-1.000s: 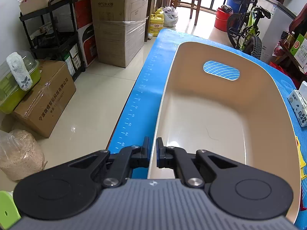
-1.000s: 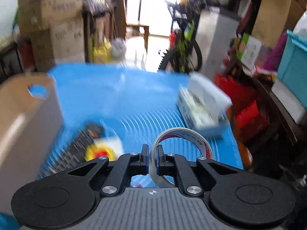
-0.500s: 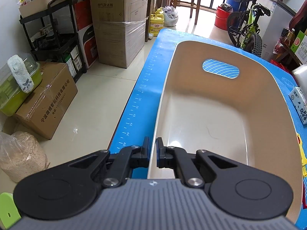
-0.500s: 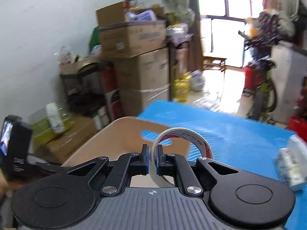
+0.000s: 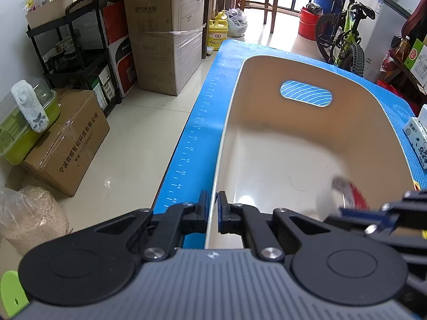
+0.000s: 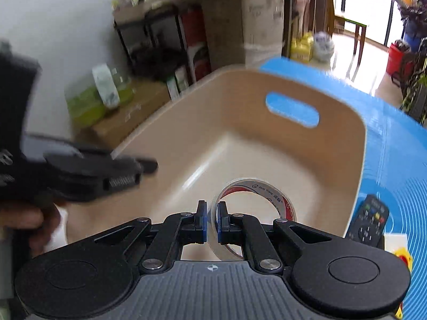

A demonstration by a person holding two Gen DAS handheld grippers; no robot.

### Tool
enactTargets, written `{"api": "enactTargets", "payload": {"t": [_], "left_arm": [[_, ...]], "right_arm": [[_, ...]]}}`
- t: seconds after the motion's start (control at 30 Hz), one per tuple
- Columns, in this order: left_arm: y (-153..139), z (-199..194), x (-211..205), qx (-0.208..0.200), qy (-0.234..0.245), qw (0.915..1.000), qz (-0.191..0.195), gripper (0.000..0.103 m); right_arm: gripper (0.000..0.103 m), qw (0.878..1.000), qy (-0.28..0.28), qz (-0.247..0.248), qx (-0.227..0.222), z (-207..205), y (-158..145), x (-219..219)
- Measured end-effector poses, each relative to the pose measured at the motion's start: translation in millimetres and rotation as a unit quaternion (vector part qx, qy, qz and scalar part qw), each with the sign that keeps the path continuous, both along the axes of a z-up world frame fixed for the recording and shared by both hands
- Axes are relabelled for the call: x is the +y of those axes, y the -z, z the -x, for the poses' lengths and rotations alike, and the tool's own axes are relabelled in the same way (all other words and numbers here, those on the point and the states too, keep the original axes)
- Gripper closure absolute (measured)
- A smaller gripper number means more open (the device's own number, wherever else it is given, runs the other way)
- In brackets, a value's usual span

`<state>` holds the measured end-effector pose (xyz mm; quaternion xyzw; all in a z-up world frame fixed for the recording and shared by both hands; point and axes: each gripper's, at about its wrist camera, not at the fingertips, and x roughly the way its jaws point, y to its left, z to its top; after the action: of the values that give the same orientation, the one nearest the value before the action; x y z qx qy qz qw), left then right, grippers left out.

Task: Organize rigid objects
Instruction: 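Carry the tape roll with the right gripper into the basket and release, then grasp the yellow-red toy with the right gripper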

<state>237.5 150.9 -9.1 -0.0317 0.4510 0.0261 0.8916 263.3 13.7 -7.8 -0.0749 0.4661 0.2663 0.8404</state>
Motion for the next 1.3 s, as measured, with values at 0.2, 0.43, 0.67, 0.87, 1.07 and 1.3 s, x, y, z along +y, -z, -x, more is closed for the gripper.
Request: {"api": "enactTargets", "payload": {"t": [0.2, 0.43, 0.67, 0.87, 1.07, 1.3], "left_arm": [[0, -1, 0, 0.0, 0.0, 1.0, -0.001, 0.095], [0, 0, 0, 0.0, 0.0, 1.0, -0.004, 0.095], [0, 0, 1, 0.001, 0.0, 1.0, -0.004, 0.095], [-1, 0, 0, 0.001, 0.0, 1.0, -0.005, 0.095], [-1, 0, 0, 0.001, 0.0, 1.0, -0.003, 0.095], [-1, 0, 0, 0.001, 0.0, 1.0, -0.003, 0.095]], "right_arm": [[0.08, 1.0, 0.009, 0.022, 0.012, 2, 12, -7], [0.044, 1.0, 0.02, -0.003, -0.019, 10, -12, -17], [0.035, 0.996, 0.049, -0.029, -0.074, 29, -49, -43], [0.031, 0.988, 0.104, -0.019, -0.112, 49, -64, -97], [0.03, 0.977, 0.183, 0.028, -0.101, 58, -49, -165], [0.03, 0.962, 0.254, 0.07, -0.068, 63, -10, -213]]}}
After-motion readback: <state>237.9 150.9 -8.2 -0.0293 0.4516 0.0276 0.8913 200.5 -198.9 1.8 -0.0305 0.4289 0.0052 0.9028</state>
